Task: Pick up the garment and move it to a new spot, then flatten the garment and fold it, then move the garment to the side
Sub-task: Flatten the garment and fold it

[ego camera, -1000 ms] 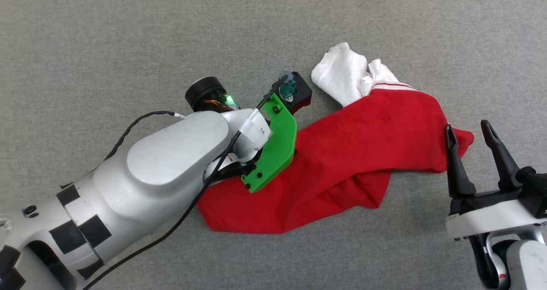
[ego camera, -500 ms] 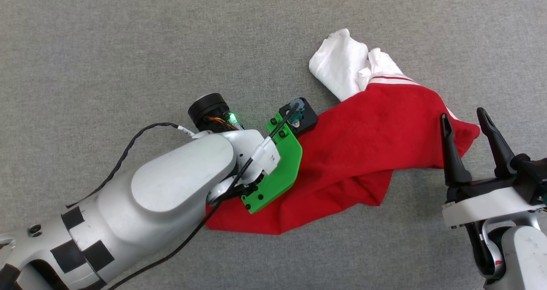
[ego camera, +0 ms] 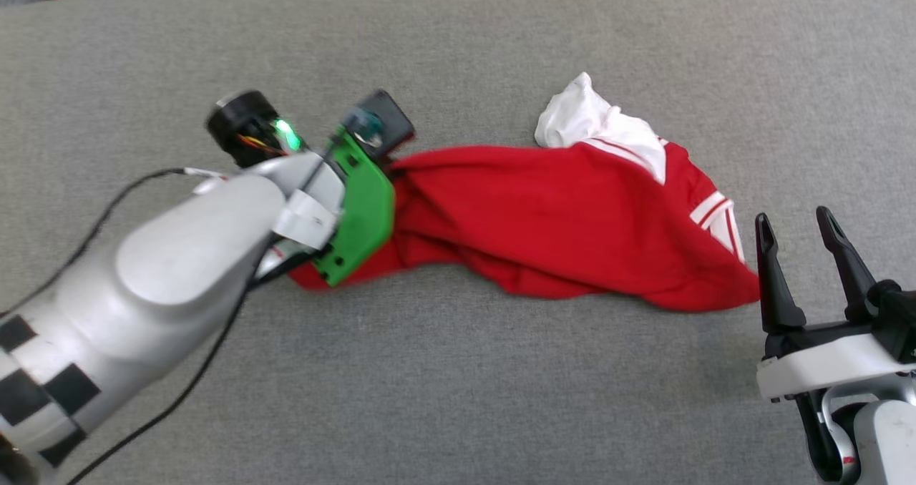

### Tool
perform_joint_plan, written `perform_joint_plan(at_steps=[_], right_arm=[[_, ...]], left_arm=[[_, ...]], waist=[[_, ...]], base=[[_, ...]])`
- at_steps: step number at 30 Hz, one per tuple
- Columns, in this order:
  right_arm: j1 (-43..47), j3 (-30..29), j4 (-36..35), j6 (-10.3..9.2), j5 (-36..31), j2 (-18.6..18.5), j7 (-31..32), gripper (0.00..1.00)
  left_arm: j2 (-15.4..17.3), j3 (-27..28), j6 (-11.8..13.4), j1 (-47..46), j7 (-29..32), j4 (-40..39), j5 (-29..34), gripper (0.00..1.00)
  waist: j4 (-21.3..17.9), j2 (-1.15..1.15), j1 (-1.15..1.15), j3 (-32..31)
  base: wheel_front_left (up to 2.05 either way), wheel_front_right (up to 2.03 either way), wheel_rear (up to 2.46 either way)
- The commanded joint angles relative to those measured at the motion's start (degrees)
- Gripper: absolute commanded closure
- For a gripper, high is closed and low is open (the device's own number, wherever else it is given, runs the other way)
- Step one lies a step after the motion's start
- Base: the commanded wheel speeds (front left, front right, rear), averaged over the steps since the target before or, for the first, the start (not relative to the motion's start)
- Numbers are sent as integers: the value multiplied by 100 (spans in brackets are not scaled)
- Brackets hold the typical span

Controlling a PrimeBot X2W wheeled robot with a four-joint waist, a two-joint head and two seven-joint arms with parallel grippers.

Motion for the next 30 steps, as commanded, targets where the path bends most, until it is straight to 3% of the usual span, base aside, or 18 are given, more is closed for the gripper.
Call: perform_joint_plan(at_steps=[1, 7, 14, 30], right_arm=[[94, -31, -12, -3, -66, 17, -36, 0], [199, -84, -62, -3, -88, 35, -1, 0], [292, -148, -68, -3, -138, 41, 9, 0], [621, -238, 92, -3, -155, 176, 70, 0]], left_arm=[[137, 52, -9, -121, -156, 76, 8, 100], [528, 281, 117, -349, -712, 516, 234, 100], [752, 410, 388, -181, -1292, 956, 333, 100], [811, 396, 1083, 2511, -2122, 994, -797, 100]], waist=[[217, 0, 0, -244], [406, 0, 0, -408], [547, 0, 0, -550], [688, 0, 0, -839]], base=[[0, 0, 0], [0, 0, 0], [0, 0, 0], [0, 0, 0]])
